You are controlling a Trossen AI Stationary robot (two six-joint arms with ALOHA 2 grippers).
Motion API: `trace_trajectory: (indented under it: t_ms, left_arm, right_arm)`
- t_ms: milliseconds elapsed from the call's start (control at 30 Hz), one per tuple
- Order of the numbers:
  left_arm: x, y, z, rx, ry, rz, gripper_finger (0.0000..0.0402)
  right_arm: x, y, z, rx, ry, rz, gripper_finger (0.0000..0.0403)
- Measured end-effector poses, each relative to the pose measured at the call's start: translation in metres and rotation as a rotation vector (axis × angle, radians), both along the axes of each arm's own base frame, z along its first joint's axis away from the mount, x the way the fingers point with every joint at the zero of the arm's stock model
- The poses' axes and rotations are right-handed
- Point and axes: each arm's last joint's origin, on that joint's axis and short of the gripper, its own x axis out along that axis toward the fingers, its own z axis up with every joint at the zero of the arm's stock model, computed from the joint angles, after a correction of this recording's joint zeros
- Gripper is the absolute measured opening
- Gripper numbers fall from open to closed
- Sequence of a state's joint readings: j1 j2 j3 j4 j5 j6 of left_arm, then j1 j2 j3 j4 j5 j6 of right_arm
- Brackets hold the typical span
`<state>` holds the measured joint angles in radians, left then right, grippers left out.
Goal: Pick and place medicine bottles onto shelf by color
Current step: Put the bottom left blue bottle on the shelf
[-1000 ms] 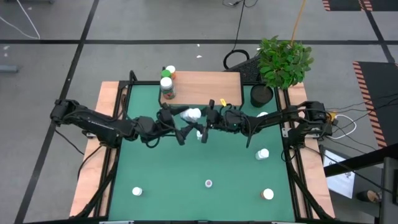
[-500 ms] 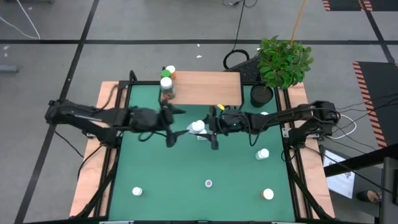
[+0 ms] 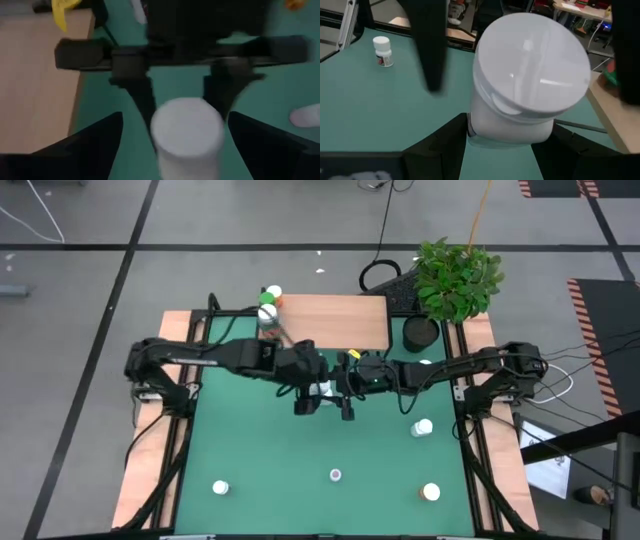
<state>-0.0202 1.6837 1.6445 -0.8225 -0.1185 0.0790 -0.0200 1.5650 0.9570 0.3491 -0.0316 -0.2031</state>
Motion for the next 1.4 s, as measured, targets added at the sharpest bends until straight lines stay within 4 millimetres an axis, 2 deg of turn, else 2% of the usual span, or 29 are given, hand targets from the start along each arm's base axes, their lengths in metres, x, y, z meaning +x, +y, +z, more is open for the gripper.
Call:
trace_trajectory:
  t_ms: [200,767,933,1033,1133,1300,1400]
  left_arm:
    - [0.006,0.008,0.0,-0.064,0.027,-0.013,0.0324]
    - [0.003,0.009,0.003,-0.097,0.023,-0.002,0.0173]
    - [-0.006,0.014,0.016,-0.056,-0.02,0.039,0.0177]
    - [-0.012,0.023,0.025,-0.011,-0.054,0.065,0.0195]
    - [-0.018,0.033,0.033,0.007,-0.086,0.079,0.0196]
    - [-0.02,0.051,0.036,0.048,-0.105,0.125,0.0172]
    - [-0.02,0.058,0.037,0.048,-0.12,0.127,0.0174]
  right_arm:
    - [0.0,0.0,0.0,-0.009,0.0,0.003,0.0195]
    - [0.001,-0.001,0.003,0.005,-0.037,-0.031,0.0196]
    - [0.002,-0.002,0.006,-0.003,-0.061,-0.067,0.0197]
    - [0.002,-0.004,0.008,-0.024,-0.09,-0.142,0.0197]
    - [-0.001,-0.006,0.007,-0.02,-0.132,-0.195,0.0201]
    - [-0.015,-0.011,-0.005,-0.029,-0.125,-0.316,0.0236]
    - [-0.028,-0.02,0.001,-0.026,-0.18,-0.405,0.0261]
